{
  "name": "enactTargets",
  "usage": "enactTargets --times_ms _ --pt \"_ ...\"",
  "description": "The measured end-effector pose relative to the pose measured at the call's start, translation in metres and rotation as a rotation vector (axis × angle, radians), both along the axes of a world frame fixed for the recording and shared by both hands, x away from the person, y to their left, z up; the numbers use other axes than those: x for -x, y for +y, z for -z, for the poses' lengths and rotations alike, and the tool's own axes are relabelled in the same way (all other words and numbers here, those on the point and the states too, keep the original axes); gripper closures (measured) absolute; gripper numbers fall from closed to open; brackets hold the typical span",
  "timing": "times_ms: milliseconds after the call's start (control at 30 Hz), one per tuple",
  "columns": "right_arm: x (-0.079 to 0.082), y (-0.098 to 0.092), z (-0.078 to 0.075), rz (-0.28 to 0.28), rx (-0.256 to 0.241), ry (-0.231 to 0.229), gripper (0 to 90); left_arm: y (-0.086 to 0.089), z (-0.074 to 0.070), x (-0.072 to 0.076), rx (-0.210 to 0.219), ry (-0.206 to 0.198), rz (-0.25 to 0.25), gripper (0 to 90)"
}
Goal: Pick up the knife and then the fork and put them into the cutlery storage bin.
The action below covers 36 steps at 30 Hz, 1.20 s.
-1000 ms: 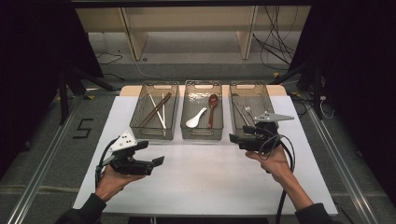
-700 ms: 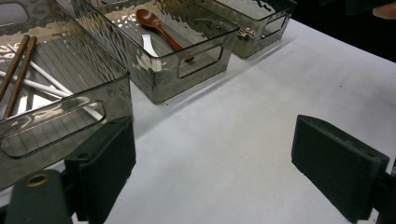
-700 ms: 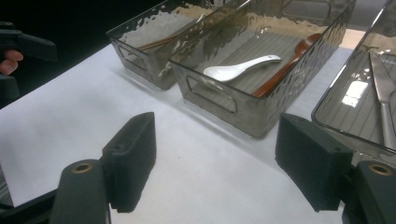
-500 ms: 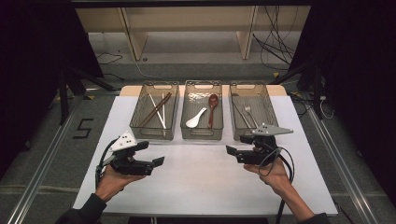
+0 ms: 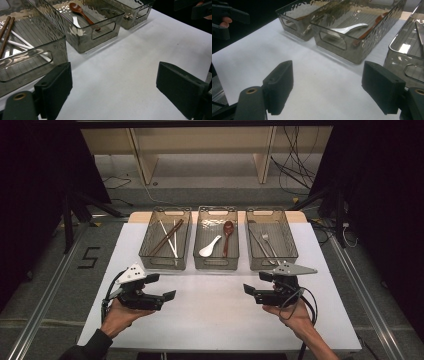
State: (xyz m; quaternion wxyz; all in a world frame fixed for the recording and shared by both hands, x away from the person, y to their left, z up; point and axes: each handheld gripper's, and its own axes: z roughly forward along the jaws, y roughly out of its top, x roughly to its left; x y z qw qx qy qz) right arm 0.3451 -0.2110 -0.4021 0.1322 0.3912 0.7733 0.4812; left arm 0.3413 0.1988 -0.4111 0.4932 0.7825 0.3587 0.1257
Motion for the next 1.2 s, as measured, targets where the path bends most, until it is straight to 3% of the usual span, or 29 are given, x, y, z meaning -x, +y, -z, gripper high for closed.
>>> enactTargets --times_ms 467,533,1200 --pt "0.022 -0.011 0.011 0.021 0.008 -0.011 24.3 -0.002 0.001 0.008 0.006 0.002 0.018 13.0" --pt "0.023 -0.012 0.011 0.024 0.011 -0.006 23.8 -0.001 0.001 0.009 0.024 0.003 0.015 13.0" --pt "0.022 -0.012 0.01 0.031 0.014 -0.016 23.8 0.0 0.002 0.007 0.018 -0.006 0.006 13.0"
